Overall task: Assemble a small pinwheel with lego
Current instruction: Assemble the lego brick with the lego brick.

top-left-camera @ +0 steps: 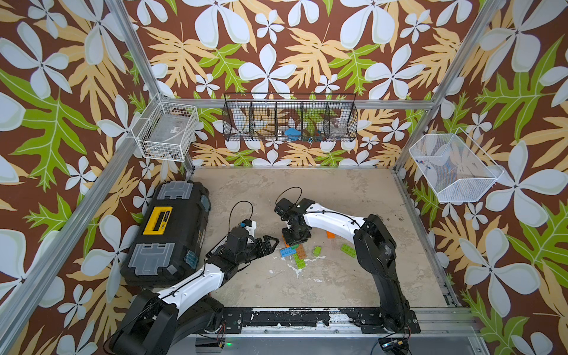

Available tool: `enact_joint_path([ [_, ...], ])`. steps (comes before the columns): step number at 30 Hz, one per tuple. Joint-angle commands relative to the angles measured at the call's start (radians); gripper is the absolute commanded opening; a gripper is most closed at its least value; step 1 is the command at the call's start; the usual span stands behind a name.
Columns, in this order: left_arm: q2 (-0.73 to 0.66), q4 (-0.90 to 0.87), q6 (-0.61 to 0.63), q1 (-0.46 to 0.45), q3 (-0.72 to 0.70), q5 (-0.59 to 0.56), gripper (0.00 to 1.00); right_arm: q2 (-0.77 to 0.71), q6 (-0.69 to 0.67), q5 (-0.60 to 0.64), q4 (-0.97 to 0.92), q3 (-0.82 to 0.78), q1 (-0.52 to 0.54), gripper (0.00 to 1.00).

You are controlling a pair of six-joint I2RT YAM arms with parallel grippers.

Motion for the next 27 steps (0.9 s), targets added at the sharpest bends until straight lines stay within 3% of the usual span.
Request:
enact_joint_path([
  [1, 0.001, 0.000, 0.014, 0.002, 0.002, 0.012, 0.87, 0.009, 0.018, -0.019, -0.052, -0.026, 0.004, 0.00],
  [18, -0.005, -0.011, 0.017, 0.002, 0.004, 0.005, 0.87, 0.015, 0.046, 0.039, -0.020, -0.046, 0.028, 0.00],
  [23, -0.012, -0.019, 0.020, 0.002, 0.007, 0.006, 0.87, 0.007, 0.044, 0.035, -0.039, 0.026, 0.028, 0.24],
  [27, -0.026, -0.029, 0.021, 0.002, 0.007, -0.001, 0.87, 0.005, 0.041, 0.039, -0.055, 0.062, 0.028, 0.29],
])
